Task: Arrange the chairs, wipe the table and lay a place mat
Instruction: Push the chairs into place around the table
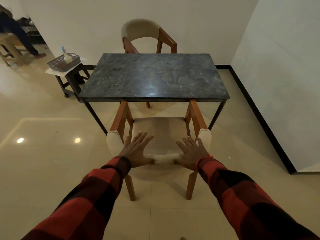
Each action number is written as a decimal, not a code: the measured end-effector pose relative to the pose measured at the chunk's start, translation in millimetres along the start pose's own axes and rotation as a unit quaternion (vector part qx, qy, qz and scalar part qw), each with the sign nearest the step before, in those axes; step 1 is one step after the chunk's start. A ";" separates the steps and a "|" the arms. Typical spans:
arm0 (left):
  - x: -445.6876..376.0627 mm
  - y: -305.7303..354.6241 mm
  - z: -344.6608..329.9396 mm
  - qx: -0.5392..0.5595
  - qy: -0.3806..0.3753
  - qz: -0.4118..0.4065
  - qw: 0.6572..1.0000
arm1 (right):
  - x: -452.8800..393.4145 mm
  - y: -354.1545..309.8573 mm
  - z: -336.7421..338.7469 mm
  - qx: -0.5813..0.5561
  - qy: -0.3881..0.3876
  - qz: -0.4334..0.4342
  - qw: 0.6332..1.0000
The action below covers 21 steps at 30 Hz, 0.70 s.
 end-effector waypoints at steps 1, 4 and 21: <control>-1.8 4.6 6.1 0.014 0.027 0.005 1.000 | 1.4 3.2 5.2 -0.006 0.019 -0.015 1.000; -5.4 13.5 15.3 0.043 0.087 0.074 0.993 | 8.4 16.8 19.8 -0.013 0.067 -0.046 0.997; -44.1 229.9 53.2 0.053 0.168 0.158 0.972 | 131.0 228.3 83.5 0.051 0.111 -0.126 0.985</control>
Point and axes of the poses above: each hand's wrist, its own x-axis away from the middle knuckle, its own z-axis out of the back of the hand, y = z × x, the point moved 7 cm from there along -x, towards the middle knuckle, and after that the axes turned 13 degrees about z, right-handed, at the moved point
